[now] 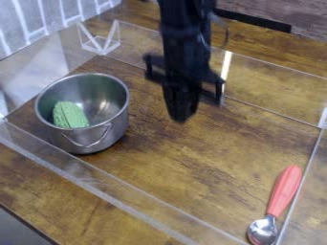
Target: Remove the green object from the silver pot and put it on the table
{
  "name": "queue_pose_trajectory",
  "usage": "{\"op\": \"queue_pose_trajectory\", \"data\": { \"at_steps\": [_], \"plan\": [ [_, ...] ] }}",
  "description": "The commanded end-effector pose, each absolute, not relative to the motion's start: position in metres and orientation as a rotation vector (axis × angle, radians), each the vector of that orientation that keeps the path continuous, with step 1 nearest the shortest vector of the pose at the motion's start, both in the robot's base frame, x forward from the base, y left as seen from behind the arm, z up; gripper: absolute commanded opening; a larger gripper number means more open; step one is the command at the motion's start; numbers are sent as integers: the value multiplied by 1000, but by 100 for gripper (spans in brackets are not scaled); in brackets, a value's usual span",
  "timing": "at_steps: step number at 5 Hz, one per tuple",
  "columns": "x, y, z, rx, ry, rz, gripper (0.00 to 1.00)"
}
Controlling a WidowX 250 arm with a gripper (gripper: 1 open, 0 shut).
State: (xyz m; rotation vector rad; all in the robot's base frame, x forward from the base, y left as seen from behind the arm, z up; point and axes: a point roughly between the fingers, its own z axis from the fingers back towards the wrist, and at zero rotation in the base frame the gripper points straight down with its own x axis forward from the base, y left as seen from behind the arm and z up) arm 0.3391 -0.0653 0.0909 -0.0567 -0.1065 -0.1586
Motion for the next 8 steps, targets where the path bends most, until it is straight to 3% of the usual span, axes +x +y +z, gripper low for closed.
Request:
{"op": "queue_pose_trajectory", "data": {
  "at_steps": [1,3,5,6,7,8],
  "plan": [
    [349,-69,89,-53,-148,-205,0],
    [370,-49,76,-46,-134,-247,0],
    [374,-40,64,-30,-121,-188,0],
    [378,-36,59,-24,-116,-175,100],
    [380,-32,57,-23,-117,-162,0],
    [382,-32,64,-23,-123,-174,100]
  ]
}}
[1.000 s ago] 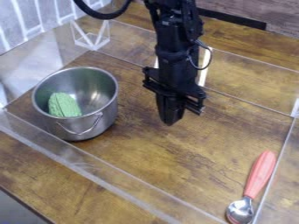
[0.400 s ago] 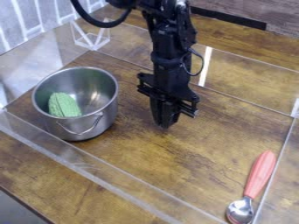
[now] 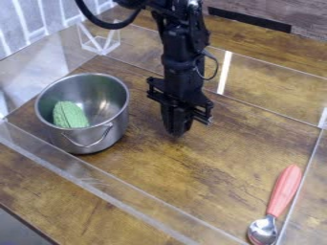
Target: Remove the green object from the silver pot and put it on the table
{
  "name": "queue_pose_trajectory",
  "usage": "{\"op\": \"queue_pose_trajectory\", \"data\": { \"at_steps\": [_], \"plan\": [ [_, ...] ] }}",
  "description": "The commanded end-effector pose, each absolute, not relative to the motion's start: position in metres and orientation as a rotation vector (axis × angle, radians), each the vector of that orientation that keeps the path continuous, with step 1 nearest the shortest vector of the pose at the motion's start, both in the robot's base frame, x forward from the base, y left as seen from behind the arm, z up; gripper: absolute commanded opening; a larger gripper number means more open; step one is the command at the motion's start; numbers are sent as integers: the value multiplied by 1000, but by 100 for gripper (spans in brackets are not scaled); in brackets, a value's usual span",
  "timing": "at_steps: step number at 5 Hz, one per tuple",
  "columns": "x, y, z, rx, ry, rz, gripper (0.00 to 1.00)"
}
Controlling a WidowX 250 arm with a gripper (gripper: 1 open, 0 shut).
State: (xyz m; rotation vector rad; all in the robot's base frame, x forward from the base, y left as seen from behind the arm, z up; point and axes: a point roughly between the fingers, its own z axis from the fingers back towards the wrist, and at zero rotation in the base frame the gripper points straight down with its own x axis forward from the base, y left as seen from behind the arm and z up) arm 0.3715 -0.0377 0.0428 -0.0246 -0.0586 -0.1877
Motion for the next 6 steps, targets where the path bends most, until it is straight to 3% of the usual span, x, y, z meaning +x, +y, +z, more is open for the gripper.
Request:
{"op": "queue_pose_trajectory", "data": {
  "at_steps": [1,2,4,6],
  "plan": [
    [383,-30,71,-27,-126,-183,100],
    [381,-13,80,-14,-108,-272,100],
    [374,23,114,36,-127,-510,100],
    [378,30,104,43,-125,-642,100]
  ]
}}
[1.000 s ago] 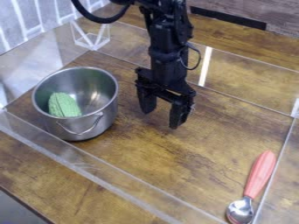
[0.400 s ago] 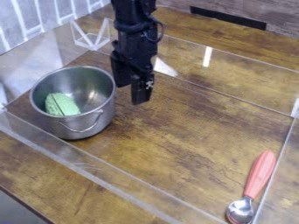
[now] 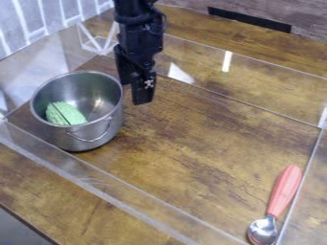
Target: Remove the green object from the silver pot and put it on the table
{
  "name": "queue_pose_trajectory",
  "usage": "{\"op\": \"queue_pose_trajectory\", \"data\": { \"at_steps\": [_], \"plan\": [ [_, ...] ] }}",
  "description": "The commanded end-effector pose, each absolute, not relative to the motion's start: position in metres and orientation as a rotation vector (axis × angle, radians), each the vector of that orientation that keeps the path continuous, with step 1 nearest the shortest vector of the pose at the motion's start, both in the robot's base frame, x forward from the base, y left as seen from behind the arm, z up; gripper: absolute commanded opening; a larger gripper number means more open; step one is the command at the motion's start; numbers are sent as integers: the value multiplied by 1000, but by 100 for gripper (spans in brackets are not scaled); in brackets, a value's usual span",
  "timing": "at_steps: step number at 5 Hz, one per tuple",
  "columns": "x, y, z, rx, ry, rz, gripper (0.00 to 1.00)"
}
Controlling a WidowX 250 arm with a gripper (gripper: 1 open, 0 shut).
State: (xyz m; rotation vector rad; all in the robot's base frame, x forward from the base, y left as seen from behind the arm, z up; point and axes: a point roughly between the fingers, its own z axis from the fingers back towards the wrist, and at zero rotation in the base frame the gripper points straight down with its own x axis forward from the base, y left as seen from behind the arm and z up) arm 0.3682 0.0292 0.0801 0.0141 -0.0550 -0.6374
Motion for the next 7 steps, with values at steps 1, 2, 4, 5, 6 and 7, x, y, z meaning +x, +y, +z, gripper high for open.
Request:
{"op": "queue_pose_trajectory", "data": {
  "at_steps": [1,2,4,5,6,7],
  "plan": [
    [382,24,92,37,-125,-725,100],
    [385,33,86,42,-121,-701,100],
    [390,49,73,52,-118,-645,100],
    [392,56,61,52,-118,-659,100],
    [393,61,49,49,-119,-653,0],
    [395,54,58,49,-121,-685,0]
  ]
}}
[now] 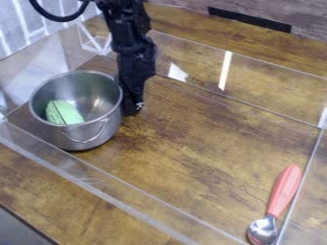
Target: Remove the green object from the silver pot and put it on the table
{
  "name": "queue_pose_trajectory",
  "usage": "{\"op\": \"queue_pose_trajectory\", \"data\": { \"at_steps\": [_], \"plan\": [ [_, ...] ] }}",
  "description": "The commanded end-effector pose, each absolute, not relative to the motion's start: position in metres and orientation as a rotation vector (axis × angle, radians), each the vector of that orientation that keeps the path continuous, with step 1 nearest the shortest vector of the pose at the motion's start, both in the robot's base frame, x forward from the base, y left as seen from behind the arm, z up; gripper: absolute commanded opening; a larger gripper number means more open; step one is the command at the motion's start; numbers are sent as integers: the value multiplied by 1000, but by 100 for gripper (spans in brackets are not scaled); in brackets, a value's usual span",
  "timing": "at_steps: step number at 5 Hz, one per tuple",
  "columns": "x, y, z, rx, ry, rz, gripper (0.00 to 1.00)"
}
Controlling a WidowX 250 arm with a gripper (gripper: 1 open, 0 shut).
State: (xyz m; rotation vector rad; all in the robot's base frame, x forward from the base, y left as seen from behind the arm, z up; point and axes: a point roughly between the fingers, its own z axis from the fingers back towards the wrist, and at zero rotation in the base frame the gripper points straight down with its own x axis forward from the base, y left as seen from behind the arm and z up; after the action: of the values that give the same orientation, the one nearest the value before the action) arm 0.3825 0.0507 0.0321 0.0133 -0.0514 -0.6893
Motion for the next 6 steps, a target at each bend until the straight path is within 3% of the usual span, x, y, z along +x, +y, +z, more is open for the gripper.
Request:
{"op": "queue_pose_trajectory", "data": {
  "at_steps": [1,3,6],
  "plan": [
    [395,46,78,56,-112,-717,0],
    [398,30,111,100,-104,-722,0],
    [364,31,148,171,-99,-761,0]
  ]
}}
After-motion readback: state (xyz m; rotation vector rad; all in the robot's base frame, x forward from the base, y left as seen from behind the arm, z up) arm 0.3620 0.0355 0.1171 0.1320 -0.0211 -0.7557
